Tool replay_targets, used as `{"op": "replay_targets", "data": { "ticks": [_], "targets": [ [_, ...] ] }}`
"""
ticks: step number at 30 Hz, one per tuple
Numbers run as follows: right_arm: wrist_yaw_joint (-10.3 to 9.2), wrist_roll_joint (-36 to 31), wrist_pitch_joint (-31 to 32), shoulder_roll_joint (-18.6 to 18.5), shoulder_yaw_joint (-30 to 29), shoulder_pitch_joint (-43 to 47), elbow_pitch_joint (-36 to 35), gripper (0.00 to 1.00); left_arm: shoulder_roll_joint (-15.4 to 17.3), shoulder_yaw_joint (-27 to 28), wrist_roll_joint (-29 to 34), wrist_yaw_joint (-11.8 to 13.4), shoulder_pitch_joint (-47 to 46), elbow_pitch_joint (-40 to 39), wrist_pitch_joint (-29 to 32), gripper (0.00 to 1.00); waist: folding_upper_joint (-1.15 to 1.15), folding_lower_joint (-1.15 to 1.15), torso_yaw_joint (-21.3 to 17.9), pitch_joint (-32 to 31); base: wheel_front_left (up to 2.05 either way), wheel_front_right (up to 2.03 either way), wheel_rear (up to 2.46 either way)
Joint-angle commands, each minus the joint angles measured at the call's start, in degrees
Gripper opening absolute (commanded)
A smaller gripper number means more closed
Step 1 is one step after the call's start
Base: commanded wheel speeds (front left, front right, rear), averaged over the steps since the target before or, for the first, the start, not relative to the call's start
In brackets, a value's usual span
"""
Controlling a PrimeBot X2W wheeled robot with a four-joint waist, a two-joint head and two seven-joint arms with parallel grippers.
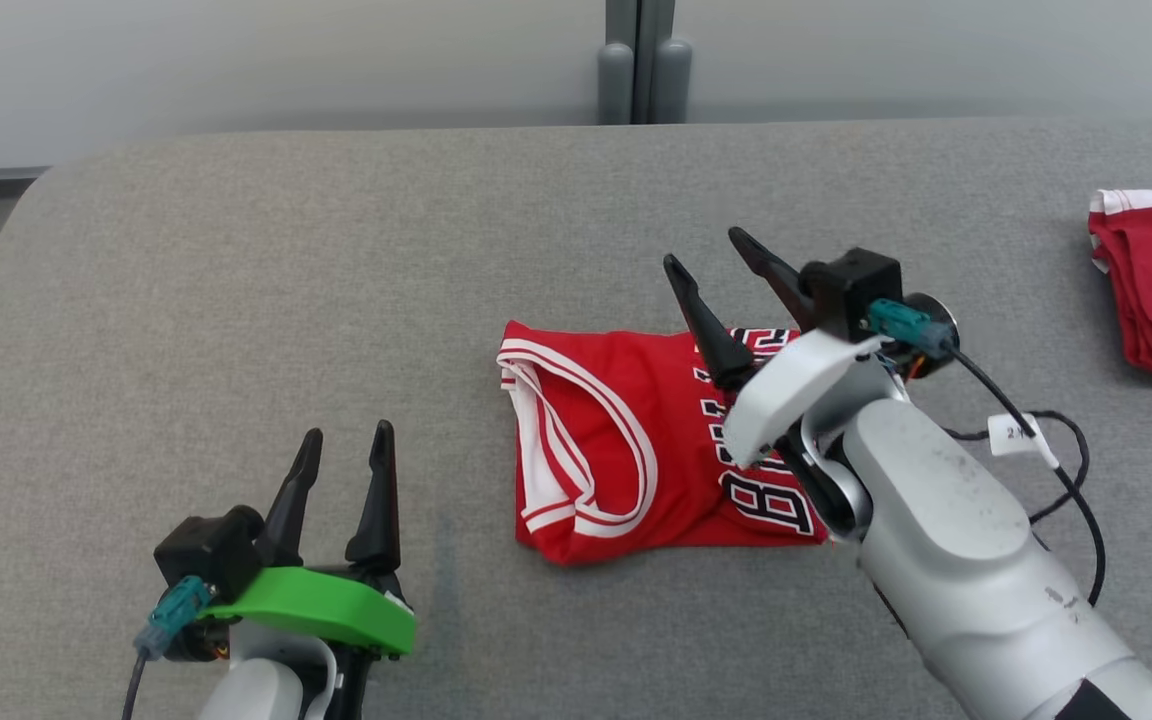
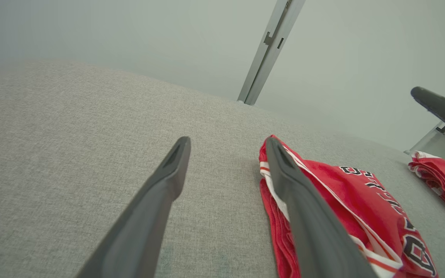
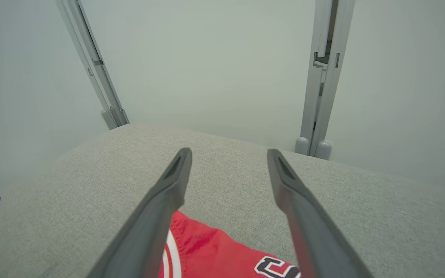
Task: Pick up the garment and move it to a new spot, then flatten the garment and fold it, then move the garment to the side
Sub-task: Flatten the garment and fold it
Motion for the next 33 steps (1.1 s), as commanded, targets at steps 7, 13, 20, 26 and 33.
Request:
{"op": "replay_targets", "data": {
  "ticks": [7, 13, 20, 26, 33],
  "targets": [
    [-0.03, -3.98, -1.32, -0.16, -2.74, 9.91, -3.22, 0.0, 0.37, 1.32, 0.25, 0.33, 0.77, -0.74, -0.17, 1.0, 0.0, 0.0, -0.12, -0.09, 0.0, 0.0, 0.0],
    [-0.03, -2.39, -1.35, -0.18, -0.85, 16.32, -4.0, 0.0, 0.58, 2.16, 0.3, 0.48, 1.71, -0.82, -0.17, 1.0, 0.0, 0.0, 0.91, 0.22, 0.0, 0.0, 0.0],
    [-0.03, 0.1, -1.57, -0.17, 3.02, 18.44, -0.67, 0.0, 0.47, 2.5, 0.48, 0.29, 1.16, -0.7, -0.17, 1.0, 0.0, 0.0, 3.61, 1.04, 0.0, 0.0, 0.0],
    [-0.03, 4.66, -2.05, -0.18, 9.9, 15.13, 2.47, 0.0, 0.02, 2.3, 0.75, -0.15, 0.17, -0.45, -0.16, 1.0, 0.0, 0.0, 6.74, 2.58, 0.0, 0.0, 0.0],
    [-0.03, 8.62, -1.76, -0.16, 18.84, 12.47, 5.79, 0.0, -0.39, 2.5, 0.97, -0.56, -0.09, 0.1, -0.17, 1.0, 0.0, 0.0, 8.84, 3.11, 0.0, 0.0, 0.0]
  ]
}}
